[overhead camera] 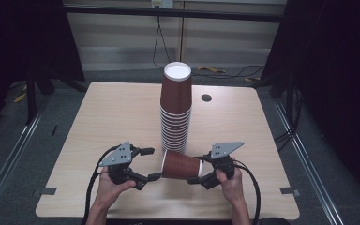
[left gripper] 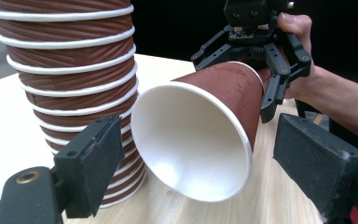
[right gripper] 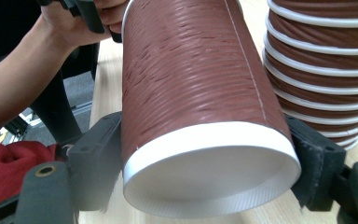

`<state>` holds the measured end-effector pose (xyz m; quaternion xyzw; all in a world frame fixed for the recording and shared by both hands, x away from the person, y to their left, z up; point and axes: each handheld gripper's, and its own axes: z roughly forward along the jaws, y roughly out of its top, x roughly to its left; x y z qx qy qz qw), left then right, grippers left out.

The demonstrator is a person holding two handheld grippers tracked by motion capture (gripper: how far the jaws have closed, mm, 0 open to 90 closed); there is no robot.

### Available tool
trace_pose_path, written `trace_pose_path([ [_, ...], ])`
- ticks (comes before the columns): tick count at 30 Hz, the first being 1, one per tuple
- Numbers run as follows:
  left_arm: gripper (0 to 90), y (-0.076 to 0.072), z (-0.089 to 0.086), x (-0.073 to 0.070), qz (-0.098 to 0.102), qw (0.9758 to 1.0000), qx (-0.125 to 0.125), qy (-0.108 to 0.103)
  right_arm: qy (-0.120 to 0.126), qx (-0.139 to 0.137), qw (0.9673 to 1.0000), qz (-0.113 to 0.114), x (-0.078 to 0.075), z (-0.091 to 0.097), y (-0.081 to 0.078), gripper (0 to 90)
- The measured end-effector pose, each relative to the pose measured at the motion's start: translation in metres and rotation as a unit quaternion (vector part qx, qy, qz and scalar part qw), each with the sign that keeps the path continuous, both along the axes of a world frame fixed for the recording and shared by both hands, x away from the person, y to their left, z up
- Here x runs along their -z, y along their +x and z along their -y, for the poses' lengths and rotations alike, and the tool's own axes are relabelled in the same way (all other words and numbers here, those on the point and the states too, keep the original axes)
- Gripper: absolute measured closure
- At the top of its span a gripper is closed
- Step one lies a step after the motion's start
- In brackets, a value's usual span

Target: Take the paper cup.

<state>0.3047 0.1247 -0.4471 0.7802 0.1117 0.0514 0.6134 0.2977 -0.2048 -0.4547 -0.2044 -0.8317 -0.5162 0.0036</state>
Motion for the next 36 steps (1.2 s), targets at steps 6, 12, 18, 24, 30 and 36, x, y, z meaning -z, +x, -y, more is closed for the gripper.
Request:
trace_pose_path([
  [6,15.5,-0.001,0.002,0.001,0.000,1.0000,-0.001,-0.002,0.021,0.002,0.9998,0.002,0.006,0.000,0.000,22.0],
  [12,15.5,-0.002,0.004,0.001,-0.001,1.0000,0.006,-0.005,0.037,0.008,0.9992,0.010,0.006,0.001,-0.002,22.0],
  [18,15.4,-0.001,0.006,0.004,-0.007,0.9998,0.010,-0.013,0.059,0.002,0.9982,0.013,0.005,0.001,-0.003,22.1],
  [24,15.4,0.001,0.008,0.005,-0.010,0.9997,0.012,-0.016,0.066,-0.004,0.9977,0.015,0.004,0.001,-0.004,22.0],
  [30,9.7,0.005,0.014,0.007,-0.012,0.9998,0.014,-0.009,0.069,-0.009,0.9972,0.028,0.003,-0.001,-0.005,22.1],
  [36,0.1,0.007,0.022,0.009,-0.018,0.9996,0.021,-0.004,0.067,-0.019,0.9971,0.030,0.002,-0.005,-0.005,22.1],
])
